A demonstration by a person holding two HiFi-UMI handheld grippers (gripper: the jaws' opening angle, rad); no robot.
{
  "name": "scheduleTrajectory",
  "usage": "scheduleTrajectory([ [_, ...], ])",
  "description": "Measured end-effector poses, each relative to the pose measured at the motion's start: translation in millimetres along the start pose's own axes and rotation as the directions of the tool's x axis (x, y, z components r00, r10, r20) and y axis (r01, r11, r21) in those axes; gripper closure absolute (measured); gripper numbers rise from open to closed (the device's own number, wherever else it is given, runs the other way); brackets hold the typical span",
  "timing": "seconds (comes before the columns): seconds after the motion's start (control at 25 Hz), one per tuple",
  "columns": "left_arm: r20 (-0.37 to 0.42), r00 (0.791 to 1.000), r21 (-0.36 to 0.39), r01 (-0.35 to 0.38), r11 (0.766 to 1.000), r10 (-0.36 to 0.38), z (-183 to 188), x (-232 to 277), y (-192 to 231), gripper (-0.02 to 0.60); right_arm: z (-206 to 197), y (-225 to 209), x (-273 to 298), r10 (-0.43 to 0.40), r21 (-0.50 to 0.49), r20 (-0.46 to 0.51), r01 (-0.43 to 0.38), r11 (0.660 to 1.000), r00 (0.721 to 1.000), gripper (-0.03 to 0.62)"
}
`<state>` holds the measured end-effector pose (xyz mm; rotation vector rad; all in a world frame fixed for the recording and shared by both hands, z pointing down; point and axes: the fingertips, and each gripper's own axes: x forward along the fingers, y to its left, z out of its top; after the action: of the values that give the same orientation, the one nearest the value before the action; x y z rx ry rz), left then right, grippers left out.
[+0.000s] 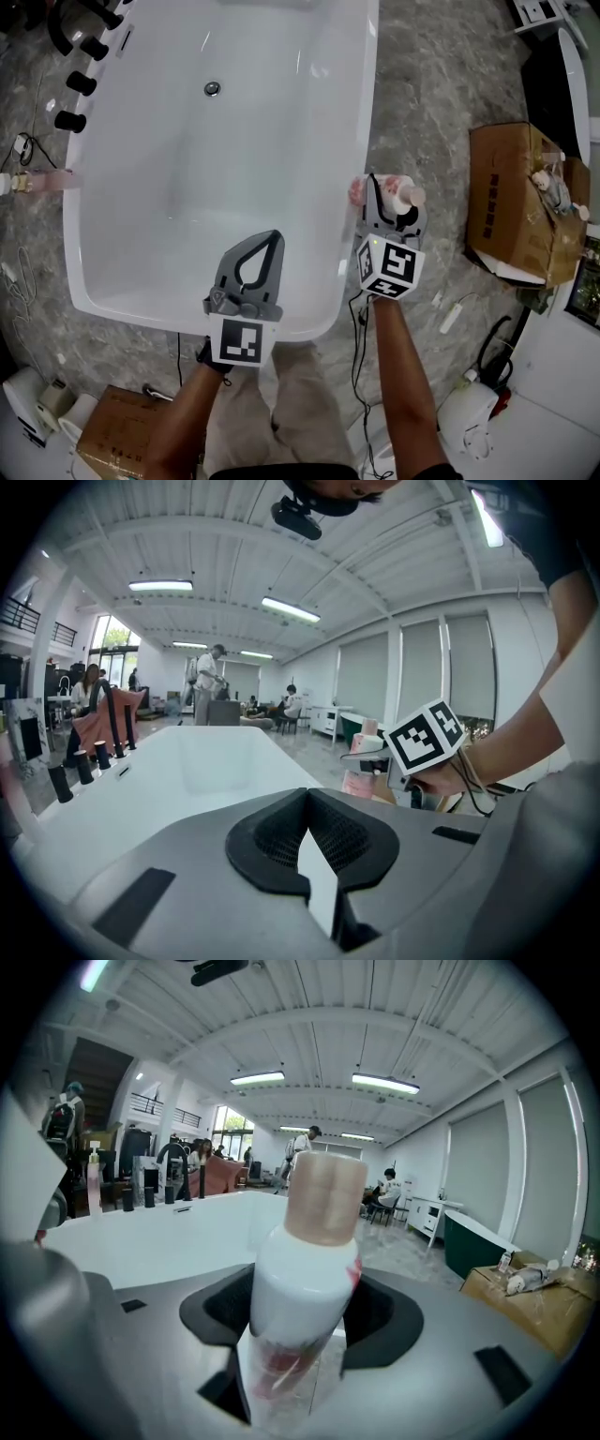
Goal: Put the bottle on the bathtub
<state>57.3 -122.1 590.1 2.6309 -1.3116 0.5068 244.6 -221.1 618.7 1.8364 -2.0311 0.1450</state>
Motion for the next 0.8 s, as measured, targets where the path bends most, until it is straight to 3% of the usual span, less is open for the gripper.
scheduleTrajectory([
  [0.16,-0.011,1.0,-0.007,0.01,1.0,-0.01,0,1,-7,0.563,-2,2,0,0.01,-0.021,0.01,-0.01,1.0,1.0,0.333],
  [0.4,-0.013,1.0,-0.012,0.022,1.0,-0.022,0,2,-12,0.563,5,22,-1,0.101,-0.079,0.056,-0.096,0.992,0.993,0.347],
  [0.8,-0.007,1.0,0.0,0.008,1.0,-0.008,-1,-2,-6,0.563,-1,13,0,0.045,-0.074,0.02,-0.044,0.996,0.999,0.324],
])
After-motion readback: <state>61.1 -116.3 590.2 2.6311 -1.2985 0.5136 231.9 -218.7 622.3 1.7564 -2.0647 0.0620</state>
